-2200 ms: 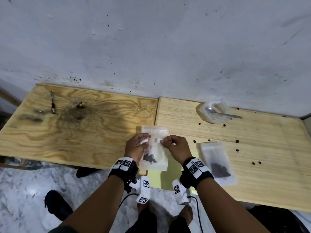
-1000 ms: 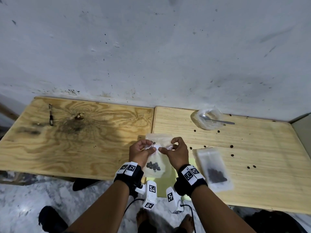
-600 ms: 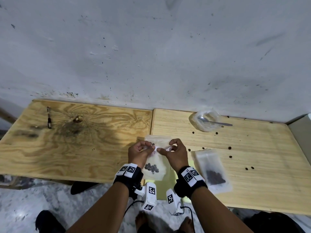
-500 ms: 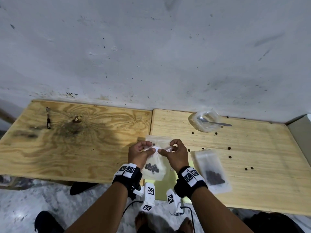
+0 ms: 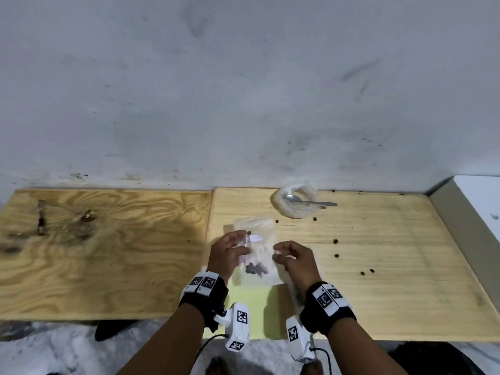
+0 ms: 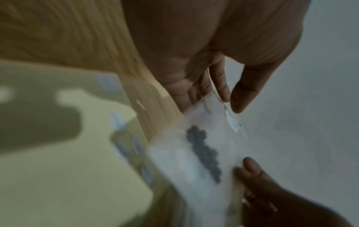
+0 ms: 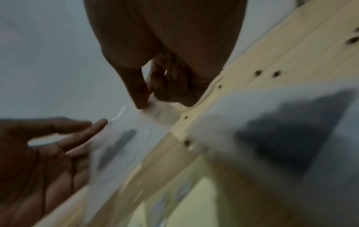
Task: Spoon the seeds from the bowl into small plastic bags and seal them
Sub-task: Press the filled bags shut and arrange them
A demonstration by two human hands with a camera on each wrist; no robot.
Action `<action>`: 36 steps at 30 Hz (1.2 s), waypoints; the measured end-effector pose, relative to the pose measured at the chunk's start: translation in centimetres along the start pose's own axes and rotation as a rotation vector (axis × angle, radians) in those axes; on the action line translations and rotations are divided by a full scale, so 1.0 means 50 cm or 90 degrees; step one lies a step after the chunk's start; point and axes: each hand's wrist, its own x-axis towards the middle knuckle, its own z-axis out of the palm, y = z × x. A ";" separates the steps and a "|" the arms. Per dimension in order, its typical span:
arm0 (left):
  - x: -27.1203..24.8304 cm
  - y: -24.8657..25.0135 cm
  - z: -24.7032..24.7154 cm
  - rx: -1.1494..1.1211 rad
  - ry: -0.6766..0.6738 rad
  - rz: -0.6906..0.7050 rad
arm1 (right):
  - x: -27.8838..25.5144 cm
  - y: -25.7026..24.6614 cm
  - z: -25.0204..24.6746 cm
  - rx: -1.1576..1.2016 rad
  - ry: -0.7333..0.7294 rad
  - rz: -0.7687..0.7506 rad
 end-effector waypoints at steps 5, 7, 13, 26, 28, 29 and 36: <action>-0.017 -0.037 0.223 0.119 -0.069 -0.014 | 0.040 0.029 -0.229 -0.025 0.112 -0.008; -0.019 -0.058 0.315 0.171 -0.092 -0.020 | 0.046 0.046 -0.319 -0.083 0.130 -0.005; -0.025 -0.138 0.609 0.164 -0.177 -0.125 | 0.042 0.106 -0.601 -0.237 0.187 0.044; -0.037 -0.259 0.838 0.354 -0.187 -0.216 | 0.055 0.228 -0.788 -0.429 0.136 0.162; -0.035 -0.254 0.835 0.376 -0.187 -0.208 | 0.053 0.230 -0.782 -0.444 0.140 0.141; -0.034 -0.247 0.832 0.385 -0.187 -0.196 | 0.051 0.227 -0.778 -0.438 0.159 0.129; -0.052 -0.147 0.736 0.260 -0.168 -0.121 | 0.032 0.174 -0.654 -0.277 0.226 -0.017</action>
